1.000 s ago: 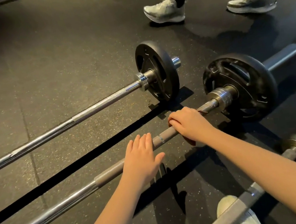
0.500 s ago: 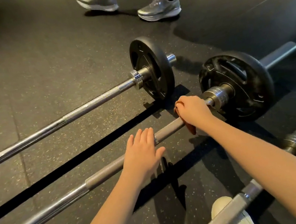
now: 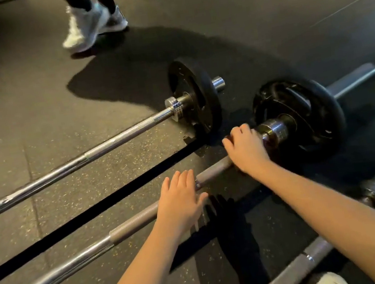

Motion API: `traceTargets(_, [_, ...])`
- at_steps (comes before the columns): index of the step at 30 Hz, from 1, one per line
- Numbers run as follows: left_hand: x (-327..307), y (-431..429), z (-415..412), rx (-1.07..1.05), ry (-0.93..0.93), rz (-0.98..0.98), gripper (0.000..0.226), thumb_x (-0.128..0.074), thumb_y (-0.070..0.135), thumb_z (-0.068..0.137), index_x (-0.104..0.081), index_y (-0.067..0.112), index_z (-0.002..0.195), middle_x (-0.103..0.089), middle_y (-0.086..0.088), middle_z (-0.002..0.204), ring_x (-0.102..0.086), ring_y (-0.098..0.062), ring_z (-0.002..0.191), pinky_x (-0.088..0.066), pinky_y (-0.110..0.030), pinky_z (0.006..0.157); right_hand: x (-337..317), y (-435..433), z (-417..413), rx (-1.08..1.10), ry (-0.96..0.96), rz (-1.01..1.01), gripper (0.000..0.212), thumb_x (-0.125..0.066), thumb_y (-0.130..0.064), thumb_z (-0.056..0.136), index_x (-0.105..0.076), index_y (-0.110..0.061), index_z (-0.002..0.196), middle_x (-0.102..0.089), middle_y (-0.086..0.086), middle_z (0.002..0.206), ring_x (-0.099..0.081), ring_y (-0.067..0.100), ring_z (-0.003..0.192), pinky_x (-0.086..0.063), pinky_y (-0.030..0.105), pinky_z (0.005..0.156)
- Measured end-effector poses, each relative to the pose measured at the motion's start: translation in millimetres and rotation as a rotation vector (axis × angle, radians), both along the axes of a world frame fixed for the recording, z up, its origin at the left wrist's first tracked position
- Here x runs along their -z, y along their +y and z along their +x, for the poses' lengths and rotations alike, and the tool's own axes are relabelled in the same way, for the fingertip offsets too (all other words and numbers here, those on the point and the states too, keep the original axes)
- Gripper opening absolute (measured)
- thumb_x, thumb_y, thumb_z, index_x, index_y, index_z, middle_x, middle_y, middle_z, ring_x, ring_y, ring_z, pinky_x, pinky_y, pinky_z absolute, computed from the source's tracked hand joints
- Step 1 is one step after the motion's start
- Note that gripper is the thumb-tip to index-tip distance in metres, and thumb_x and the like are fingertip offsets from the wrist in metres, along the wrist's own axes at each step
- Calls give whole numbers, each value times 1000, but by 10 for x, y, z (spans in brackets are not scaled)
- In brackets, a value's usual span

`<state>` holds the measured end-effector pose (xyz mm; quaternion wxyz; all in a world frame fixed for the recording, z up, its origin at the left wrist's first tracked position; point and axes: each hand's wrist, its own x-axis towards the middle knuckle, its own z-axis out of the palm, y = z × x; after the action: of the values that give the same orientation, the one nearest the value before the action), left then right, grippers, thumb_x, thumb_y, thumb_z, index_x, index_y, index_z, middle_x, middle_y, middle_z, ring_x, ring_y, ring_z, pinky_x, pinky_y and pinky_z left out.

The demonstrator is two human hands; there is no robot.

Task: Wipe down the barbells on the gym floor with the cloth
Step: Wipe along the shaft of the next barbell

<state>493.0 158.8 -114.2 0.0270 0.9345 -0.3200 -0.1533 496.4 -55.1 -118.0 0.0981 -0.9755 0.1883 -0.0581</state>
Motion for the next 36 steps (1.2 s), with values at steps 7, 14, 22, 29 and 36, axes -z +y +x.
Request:
traceTargets(7, [-64, -161, 115, 22, 103, -33, 62, -29, 44, 102, -11, 14, 153, -17, -3, 159, -9, -23, 148, -9, -44, 120, -57, -115, -142, -374, 81, 123, 22, -47, -30, 98, -65, -15, 99, -63, 5, 102, -58, 25, 101, -44, 39, 89])
traceTargets(14, [-12, -209, 33, -45, -13, -57, 59, -33, 43, 101, -16, 17, 151, -19, -1, 159, -11, -21, 147, -10, -43, 119, 81, 191, -338, -253, -138, 108, 27, -53, -36, 94, -64, -17, 110, -60, 2, 110, -51, 20, 108, -38, 36, 99])
traceTargets(22, [-2, -222, 43, -52, -8, -57, 59, -32, 43, 102, -14, 18, 152, -14, -1, 160, -8, -22, 148, -8, -45, 120, 17, -58, 42, -90, 5, 167, 25, -47, -36, 98, -59, -14, 98, -46, 1, 103, -53, 18, 88, -46, 35, 83])
traceTargets(29, [36, -184, 10, -38, -53, -55, 59, -32, 45, 102, -15, 18, 152, -16, 0, 160, -10, -21, 148, -11, -44, 119, -30, -145, -213, -417, 9, 164, 20, -44, -31, 98, -61, -22, 93, -60, -7, 87, -58, 12, 89, -42, 26, 77])
traceTargets(36, [21, -201, 19, -48, -58, -53, 56, -31, 45, 101, -19, 19, 150, -19, 1, 158, -12, -20, 147, -11, -45, 118, 187, 110, -323, -184, -190, 126, 27, -42, -39, 95, -63, -23, 100, -61, -6, 95, -54, 16, 97, -43, 35, 92])
